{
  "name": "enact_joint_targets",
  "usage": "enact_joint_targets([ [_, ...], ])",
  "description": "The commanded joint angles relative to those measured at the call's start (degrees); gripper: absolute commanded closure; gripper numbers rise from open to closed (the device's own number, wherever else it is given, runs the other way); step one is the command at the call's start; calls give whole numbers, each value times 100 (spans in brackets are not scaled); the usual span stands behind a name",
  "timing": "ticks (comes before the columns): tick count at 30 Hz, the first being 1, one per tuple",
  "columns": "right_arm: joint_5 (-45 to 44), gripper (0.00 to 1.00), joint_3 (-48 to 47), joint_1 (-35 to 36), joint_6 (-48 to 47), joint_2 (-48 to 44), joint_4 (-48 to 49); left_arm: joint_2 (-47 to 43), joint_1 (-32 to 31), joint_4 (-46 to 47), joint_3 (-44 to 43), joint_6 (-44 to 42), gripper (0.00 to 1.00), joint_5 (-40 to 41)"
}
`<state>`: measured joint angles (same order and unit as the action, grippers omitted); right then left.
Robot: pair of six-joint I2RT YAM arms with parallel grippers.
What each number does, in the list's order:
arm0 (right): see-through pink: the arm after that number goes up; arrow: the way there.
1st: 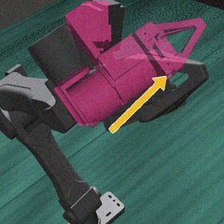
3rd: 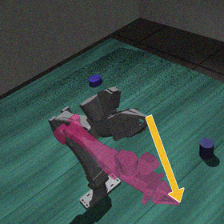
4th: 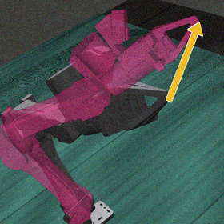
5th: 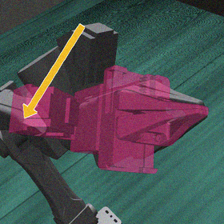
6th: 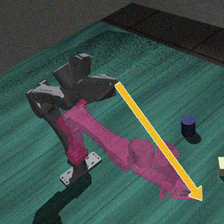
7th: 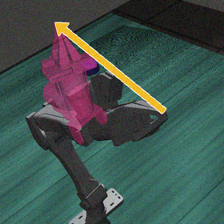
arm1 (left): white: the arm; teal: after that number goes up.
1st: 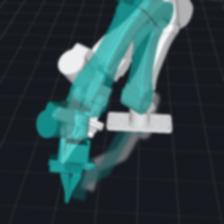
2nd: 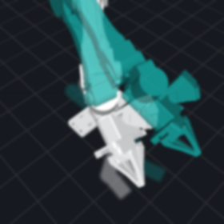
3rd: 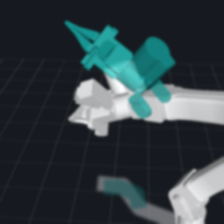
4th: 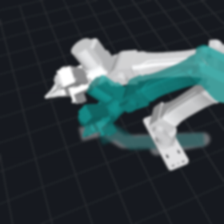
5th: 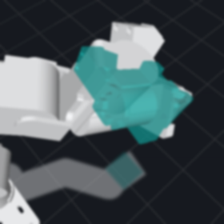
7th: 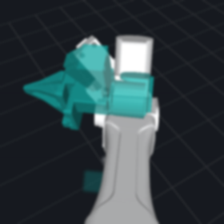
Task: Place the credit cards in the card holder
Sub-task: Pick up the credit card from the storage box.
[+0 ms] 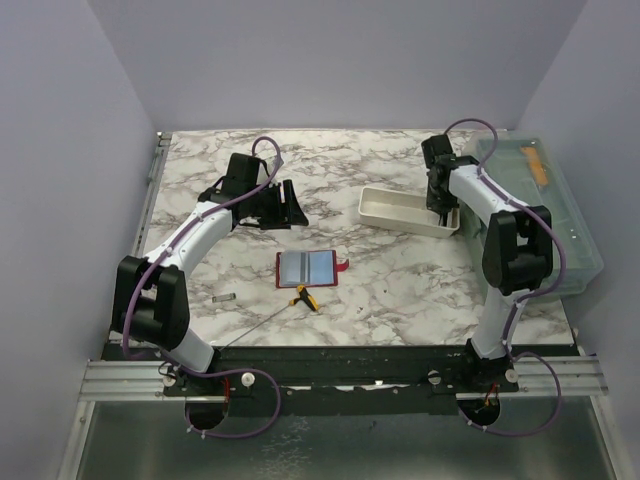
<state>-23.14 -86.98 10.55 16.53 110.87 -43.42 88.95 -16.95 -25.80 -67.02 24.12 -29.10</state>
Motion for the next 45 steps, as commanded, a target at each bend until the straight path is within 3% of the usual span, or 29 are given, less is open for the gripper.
enact_joint_targets([
  [1,466,100,94,-132,149,-162,350,53,24,86,80,-100,38,-158],
  [10,575,99,334,-307,263,8,532,96,25,93,79,-99,38,-184],
  [14,575,92,444,-308,195,41,657,121,25,93,69,-99,38,-205],
  [17,657,98,372,-308,195,55,619,123,25,85,75,-93,38,-198],
  [24,1126,100,-84,-308,32,-851,150,163,25,111,39,-29,37,-423],
  [28,1942,100,27,-308,-185,-1491,250,221,25,369,-45,334,37,-1018],
  [33,4755,100,937,-225,57,-2270,1691,107,18,1479,87,1483,37,-2062],
  [37,6374,100,2174,66,1422,-2862,3908,-231,25,3928,848,3118,35,-2577],
  [41,6799,100,3162,663,2989,-3022,6600,-446,21,6035,1582,4381,31,-2522],
  [45,6490,100,3679,1185,3808,-3024,8034,-575,25,6619,1874,4808,30,-2327],
])
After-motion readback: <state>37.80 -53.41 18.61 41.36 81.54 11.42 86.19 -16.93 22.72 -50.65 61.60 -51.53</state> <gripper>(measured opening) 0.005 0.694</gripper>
